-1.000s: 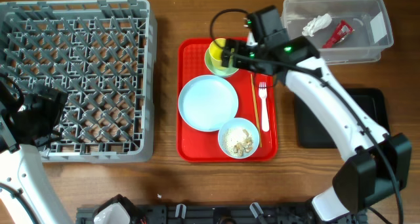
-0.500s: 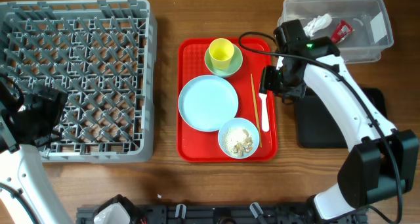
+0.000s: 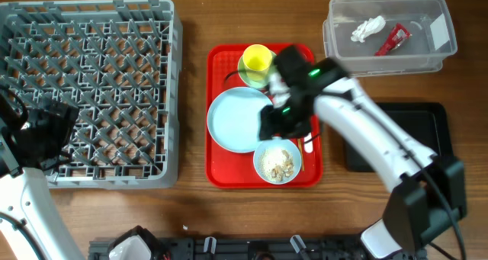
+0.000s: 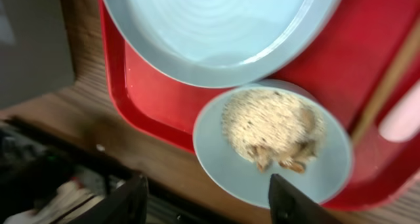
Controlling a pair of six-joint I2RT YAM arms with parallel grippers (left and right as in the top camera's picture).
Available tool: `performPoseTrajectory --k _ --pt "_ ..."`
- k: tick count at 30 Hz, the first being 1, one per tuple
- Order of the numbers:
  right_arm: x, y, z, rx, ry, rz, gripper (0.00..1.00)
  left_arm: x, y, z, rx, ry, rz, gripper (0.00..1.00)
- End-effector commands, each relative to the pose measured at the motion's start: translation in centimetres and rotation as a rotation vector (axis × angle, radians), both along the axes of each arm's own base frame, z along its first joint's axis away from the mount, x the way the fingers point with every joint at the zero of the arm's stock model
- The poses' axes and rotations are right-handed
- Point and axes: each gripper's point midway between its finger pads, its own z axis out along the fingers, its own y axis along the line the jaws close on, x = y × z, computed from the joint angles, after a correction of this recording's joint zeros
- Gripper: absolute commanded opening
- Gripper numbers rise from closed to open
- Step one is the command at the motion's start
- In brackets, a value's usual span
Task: Sort waste into correct bins and load items into the dishwasher rack
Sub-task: 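Reach the right gripper to the small blue bowl and grip its rim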
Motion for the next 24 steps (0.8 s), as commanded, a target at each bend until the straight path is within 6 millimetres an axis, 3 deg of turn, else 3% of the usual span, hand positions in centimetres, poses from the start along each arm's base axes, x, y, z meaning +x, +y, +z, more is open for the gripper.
performPoseTrajectory --k 1,5,10,15,20,24 --pt "-1.4 1.4 -2.0 -0.195 -0.124 -0.028 0.72 0.0 0.4 0.7 0.014 -0.017 0.021 1.0" --pt "-3.4 2.1 -3.5 -0.286 -0.166 -0.094 0.75 0.0 0.4 0.7 0.014 -0.017 0.021 1.0" --pt "-4.6 3.4 -6.3 -0.213 -0.148 -0.064 0.67 0.0 0.4 0.7 0.014 -0.017 0.021 1.0" --pt "-4.0 3.4 -7.4 -0.208 -0.189 -0.07 0.58 0.0 0.4 0.7 0.014 -0.017 0.021 1.0" --pt "-4.1 3.0 -8.2 -0.217 -0.198 -0.055 0.42 0.0 0.4 0.7 0.014 -0.017 0.021 1.0" --pt "-3.9 2.3 -9.6 -0.274 -0.197 -0.04 0.41 0.0 0.4 0.7 0.014 -0.017 0.021 1.0"
